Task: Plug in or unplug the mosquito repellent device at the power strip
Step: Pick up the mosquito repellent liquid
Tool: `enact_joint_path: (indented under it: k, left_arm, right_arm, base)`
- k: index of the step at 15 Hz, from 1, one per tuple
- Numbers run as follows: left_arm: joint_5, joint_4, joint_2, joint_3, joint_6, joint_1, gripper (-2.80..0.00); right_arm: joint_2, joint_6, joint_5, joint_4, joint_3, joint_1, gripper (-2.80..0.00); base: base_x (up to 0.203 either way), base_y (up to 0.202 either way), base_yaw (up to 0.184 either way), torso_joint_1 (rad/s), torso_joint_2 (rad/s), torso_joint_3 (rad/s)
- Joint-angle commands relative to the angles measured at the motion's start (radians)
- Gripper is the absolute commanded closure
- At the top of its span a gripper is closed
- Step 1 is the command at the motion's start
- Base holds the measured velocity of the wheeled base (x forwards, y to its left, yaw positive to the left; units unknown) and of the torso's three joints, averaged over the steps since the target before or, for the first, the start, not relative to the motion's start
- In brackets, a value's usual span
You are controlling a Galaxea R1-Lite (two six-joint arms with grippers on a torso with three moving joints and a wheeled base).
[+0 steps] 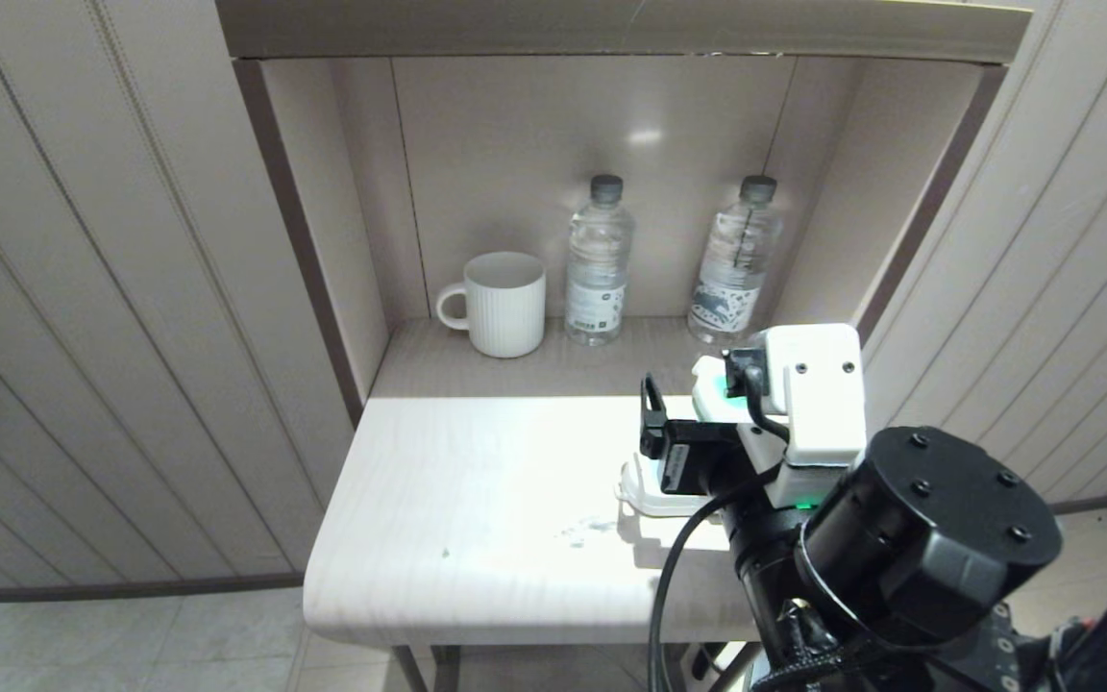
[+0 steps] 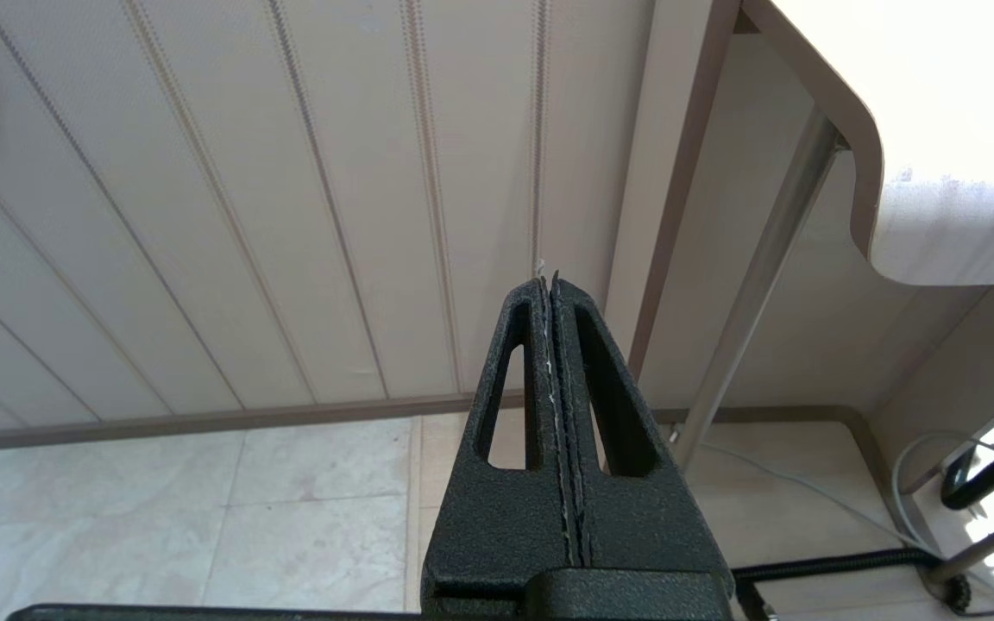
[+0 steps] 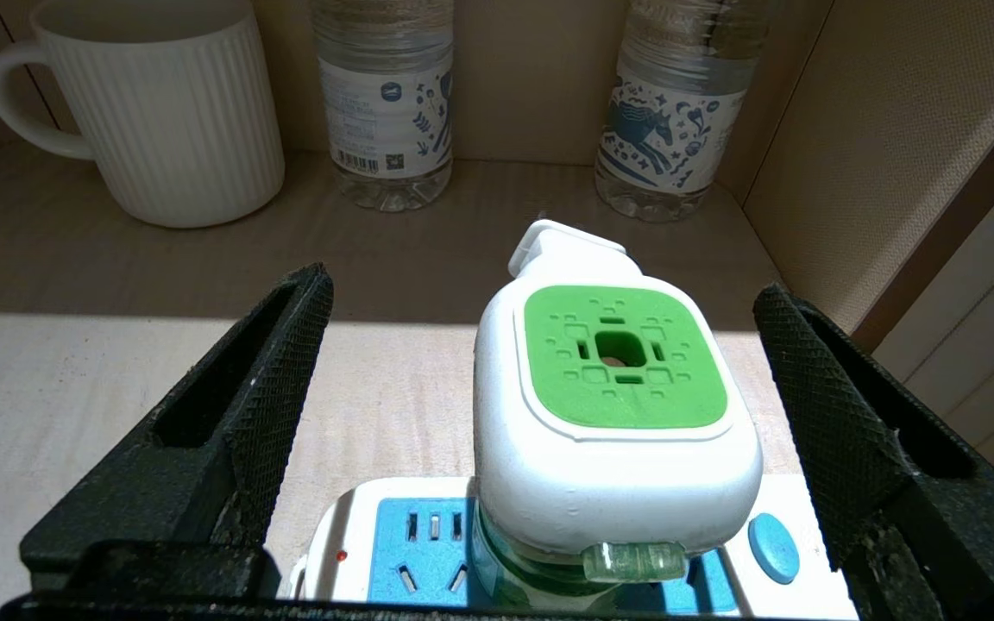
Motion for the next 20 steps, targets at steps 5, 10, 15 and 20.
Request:
enact_joint_path:
  k: [5,10,15,20]
  left_arm:
    - [-0.001,0.0,0.002,0.0,-0.001,0.0,0.0]
    - [0.0,0.0,0.002,0.0,-0.001,0.0,0.0]
    - [0.0,0.0,0.002,0.0,0.001,0.0,0.0]
    - [0.0,0.0,0.002,0.0,0.001,0.0,0.0]
  right_arm:
    - [0.011,-0.002,0.001,-0.006,-0.008,-0.013,-2.8]
    - [0.016,-0.008,0.004,-0.006,-0.014,-0.015,-2.8]
    - [0.017,-0.01,0.004,-0.005,-0.02,-0.023,-2.8]
    - [0.017,-0.011,0.004,-0.006,-0.015,-0.025,0.0]
  base:
    - [0.0,0.0,0.0,0.0,0.0,0.0]
    - [0.0,0.0,0.0,0.0,0.0,0.0]
    - [0.0,0.0,0.0,0.0,0.0,0.0]
    - [0.0,0.0,0.0,0.0,0.0,0.0]
